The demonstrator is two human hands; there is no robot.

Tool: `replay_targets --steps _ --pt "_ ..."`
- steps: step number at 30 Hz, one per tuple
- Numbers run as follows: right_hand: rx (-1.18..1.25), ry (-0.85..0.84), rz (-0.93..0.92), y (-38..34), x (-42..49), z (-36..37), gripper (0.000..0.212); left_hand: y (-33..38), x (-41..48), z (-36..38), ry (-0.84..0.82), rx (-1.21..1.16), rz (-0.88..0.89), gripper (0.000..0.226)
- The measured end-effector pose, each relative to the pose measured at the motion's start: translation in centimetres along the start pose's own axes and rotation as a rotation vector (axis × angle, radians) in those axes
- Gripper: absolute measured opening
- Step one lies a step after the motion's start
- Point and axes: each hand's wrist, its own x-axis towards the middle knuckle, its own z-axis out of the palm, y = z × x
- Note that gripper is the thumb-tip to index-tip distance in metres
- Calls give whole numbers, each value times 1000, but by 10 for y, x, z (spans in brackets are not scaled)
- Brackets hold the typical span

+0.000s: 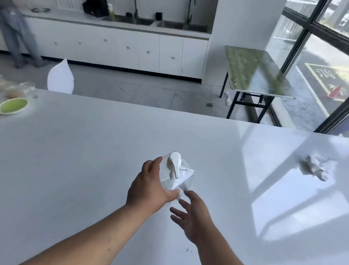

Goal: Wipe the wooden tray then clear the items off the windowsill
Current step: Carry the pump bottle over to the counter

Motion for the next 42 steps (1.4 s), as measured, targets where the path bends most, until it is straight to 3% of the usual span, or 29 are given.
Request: replay_targets --steps 11,19,22,24,26,28,30,34,42 --pt "-160 -101 81 39 45 108 30 -108 16 -37 88 -10 -181 119" --pt "-213 -95 114 58 55 106 33 -129 11 -19 87 -67 -191 128" --pt "-368 -85 30 48 49 93 28 -138 0 -22 85 -153 -345 144" --pt "-615 -23 -128 38 44 72 47 -148 -15 -19 -15 -113 -508 129" --pt "-892 73 -317 27 33 40 62 -150 -34 -8 -209 -31 -554 92" --pt "-1123 166 -473 15 21 -3 60 -134 -50 9 -330 21 -465 57" --pt "-1285 272 -547 4 7 -52 61 -102 -54 32 -363 2 -319 47" --pt "-1405 505 -572 -14 -35 -161 75 4 -48 76 -371 8 32 66" --pt "-1175 950 -455 -15 -174 -396 83 244 -101 172 -523 121 574 78"
